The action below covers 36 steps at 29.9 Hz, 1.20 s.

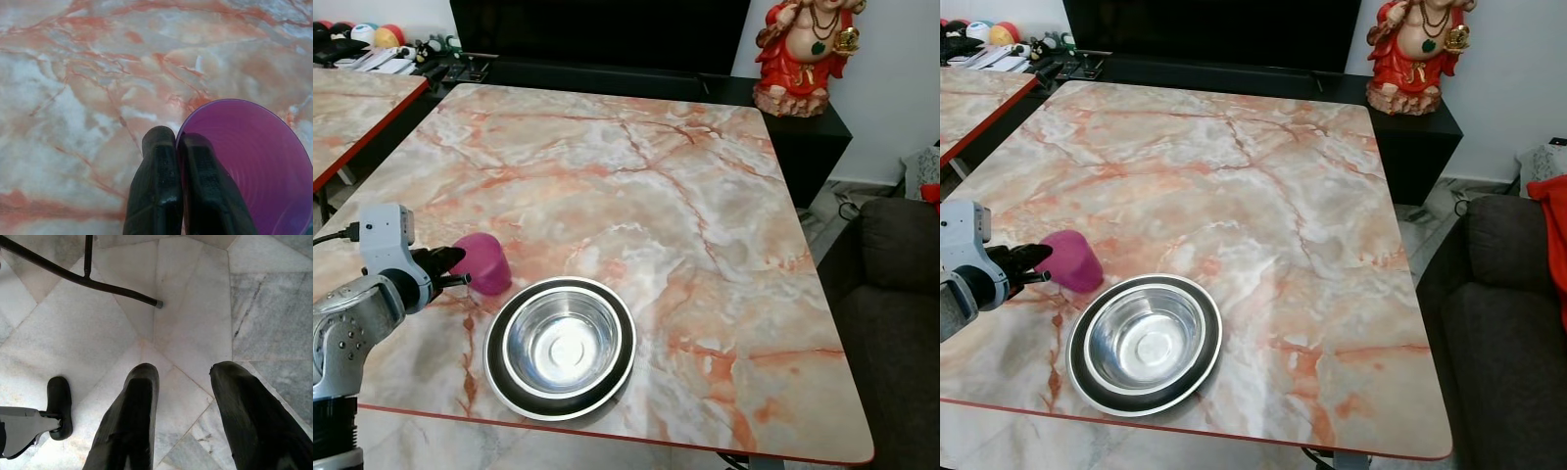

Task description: Setting the table

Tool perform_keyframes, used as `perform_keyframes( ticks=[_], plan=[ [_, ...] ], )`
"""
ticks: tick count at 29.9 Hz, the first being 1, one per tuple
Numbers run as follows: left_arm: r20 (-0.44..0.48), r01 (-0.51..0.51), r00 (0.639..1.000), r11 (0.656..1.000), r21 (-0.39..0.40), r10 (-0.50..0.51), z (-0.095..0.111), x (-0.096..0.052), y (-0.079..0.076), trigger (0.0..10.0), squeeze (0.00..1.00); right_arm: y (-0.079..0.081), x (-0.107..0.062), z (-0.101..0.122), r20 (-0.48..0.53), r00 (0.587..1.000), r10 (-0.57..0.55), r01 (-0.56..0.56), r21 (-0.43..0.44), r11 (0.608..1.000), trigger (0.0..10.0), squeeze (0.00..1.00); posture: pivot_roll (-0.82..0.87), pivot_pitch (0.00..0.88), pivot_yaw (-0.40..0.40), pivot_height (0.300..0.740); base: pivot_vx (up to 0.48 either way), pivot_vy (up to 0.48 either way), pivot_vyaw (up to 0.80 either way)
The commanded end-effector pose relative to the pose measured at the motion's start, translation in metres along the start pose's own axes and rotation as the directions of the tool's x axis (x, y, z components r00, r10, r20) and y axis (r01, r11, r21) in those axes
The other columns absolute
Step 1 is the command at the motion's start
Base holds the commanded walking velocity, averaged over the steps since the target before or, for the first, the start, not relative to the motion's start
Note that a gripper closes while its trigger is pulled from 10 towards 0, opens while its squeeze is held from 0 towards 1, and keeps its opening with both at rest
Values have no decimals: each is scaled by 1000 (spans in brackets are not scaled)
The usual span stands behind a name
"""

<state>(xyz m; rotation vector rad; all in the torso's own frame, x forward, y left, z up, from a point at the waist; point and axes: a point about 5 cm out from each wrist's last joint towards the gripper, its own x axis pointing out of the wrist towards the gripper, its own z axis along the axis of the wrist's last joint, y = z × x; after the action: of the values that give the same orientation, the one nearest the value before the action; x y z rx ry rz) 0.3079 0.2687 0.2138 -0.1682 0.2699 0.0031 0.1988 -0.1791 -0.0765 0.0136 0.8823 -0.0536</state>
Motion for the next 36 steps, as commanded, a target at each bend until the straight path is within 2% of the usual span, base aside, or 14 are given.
perform_keyframes(
  ticks=[1, 5, 7, 9, 10, 15, 23, 24, 25, 26, 28, 33, 34, 36],
  plan=[
    [10, -3, 1000, 1000, 11, 3, 7, -3, 0, 10000, 0, -2, -2, -9, -31, 999, -4, 4, 2, 1000, 10000, 0, 145, 161, -37, 740, 0, 0, 0],
    [1, -4, 1000, 1000, 5, 4, 6, -3, -1, 10000, 0, -2, -2, -10, -32, 999, -3, 4, 2, 1000, 10000, 0, 147, 161, -36, 740, 0, 0, 0],
    [-5, 4, 1000, 1000, -7, -4, 5, -3, -2, 10000, 306, -2, -2, -10, -33, 999, -2, 3, 2, 1000, 10000, 0, 147, 162, -36, 740, 0, 0, 0],
    [-9, 2, 1000, 1000, -2, -2, 5, -3, -2, 10000, 388, -2, -2, -10, -33, 999, -2, 3, 2, 1000, 10000, 0, 147, 162, -36, 740, 0, 0, 0],
    [-10, 0, 1000, 1000, 0, 0, 5, -3, -2, 10000, 529, -2, -2, -10, -33, 999, -2, 3, 2, 1000, 10000, 0, 148, 161, -36, 740, 0, 0, 0],
    [-9, 2, 1000, 1000, -6, -2, 5, -3, -2, 10000, 533, -2, -2, -10, -33, 999, -3, 3, 2, 1000, 10000, 0, 149, 161, -38, 740, 0, 0, 0],
    [1, 6, 1000, 1000, -17, -6, 8, -4, -3, 10000, 447, -2, -2, -10, -34, 999, -3, 3, 0, 1000, 10000, 0, 148, 163, -37, 740, 0, 0, 0],
    [4, 8, 1000, 1000, -17, -8, 9, -4, -3, 10000, 369, -3, -2, -10, -34, 999, -3, 3, 0, 1000, 10000, 0, 150, 163, -38, 740, 0, 0, 0],
    [4, 8, 1000, 1000, -17, -8, 9, -4, -3, 10000, 369, -3, -2, -10, -34, 999, -3, 3, 0, 1000, 10000, 0, 150, 163, -38, 740, 0, 0, 0],
    [12, 20, 1000, 1000, -22, -20, 10, -4, -5, 10000, 216, -3, -2, -10, -35, 999, -4, 4, 0, 1000, 10000, 0, 149, 162, -38, 740, 0, 0, 0],
    [17, 34, 999, 999, -21, -34, 11, -5, -7, 10000, 141, -3, -2, -10, -35, 999, -4, 4, 0, 1000, 10000, 0, 148, 162, -38, 740, 0, 0, 0],
    [35, 65, 997, 998, -21, -64, 13, -5, -12, 10000, 102, -3, -2, -10, -34, 999, -4, 4, 1, 1000, 10000, 0, 148, 162, -37, 740, 0, 0, 0],
    [40, 71, 997, 997, -19, -70, 14, -6, -13, 10000, 0, -3, -2, -10, -34, 999, -4, 4, 0, 1000, 10000, 0, 149, 161, -38, 740, 0, 0, 0],
    [44, 72, 996, 997, -16, -71, 15, -6, -13, 10000, 0, -3, -2, -10, -34, 999, -4, 4, 1, 1000, 10000, 0, 149, 161, -37, 740, 0, 0, 0]
  ],
)
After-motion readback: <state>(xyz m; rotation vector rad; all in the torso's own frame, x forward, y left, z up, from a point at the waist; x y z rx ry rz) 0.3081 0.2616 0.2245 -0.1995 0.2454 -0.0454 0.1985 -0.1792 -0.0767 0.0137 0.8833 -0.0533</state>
